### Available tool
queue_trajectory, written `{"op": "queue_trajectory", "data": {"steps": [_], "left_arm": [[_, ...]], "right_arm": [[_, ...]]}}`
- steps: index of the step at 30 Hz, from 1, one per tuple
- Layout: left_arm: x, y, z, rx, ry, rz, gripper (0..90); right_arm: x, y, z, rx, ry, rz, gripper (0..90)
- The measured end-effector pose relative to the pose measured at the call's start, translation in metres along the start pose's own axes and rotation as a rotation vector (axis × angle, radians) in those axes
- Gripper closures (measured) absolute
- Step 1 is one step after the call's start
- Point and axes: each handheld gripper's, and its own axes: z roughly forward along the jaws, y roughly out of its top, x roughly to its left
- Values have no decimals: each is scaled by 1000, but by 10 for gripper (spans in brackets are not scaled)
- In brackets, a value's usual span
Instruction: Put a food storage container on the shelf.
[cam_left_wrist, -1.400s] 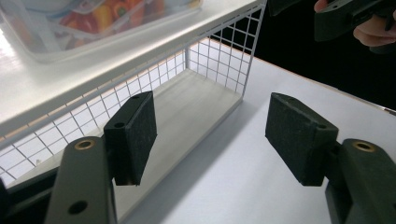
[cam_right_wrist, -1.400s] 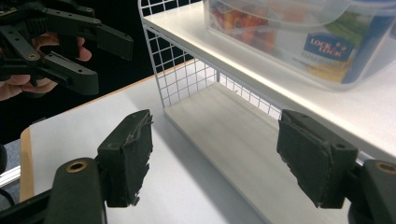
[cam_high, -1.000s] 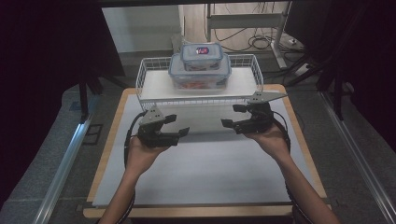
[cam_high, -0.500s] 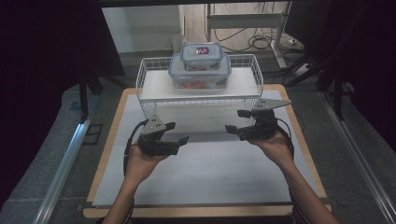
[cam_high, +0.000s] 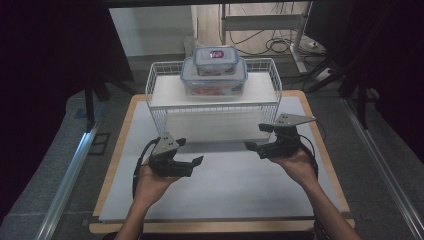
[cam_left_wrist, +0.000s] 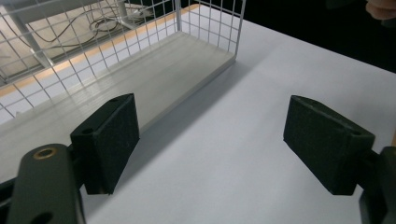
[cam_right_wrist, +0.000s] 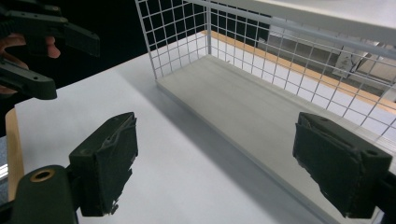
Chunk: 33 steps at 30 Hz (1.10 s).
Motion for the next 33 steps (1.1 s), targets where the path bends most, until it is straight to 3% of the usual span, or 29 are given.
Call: {"op": "queue_trajectory", "data": {"steps": [5, 15, 28, 33], "left_arm": [[2, -9, 3, 12, 10, -13, 145], [-1, -20, -6, -4, 25, -28, 90], [-9, -34, -12, 29, 5, -29, 25], [-11, -39, -14, 36, 17, -35, 18]], "right_arm": [[0, -5, -1, -1, 5, 11, 139], [7, -22, 3, 48, 6, 1, 105], [18, -39, -11, 64, 5, -6, 30], [21, -43, -17, 63, -12, -20, 20]]}}
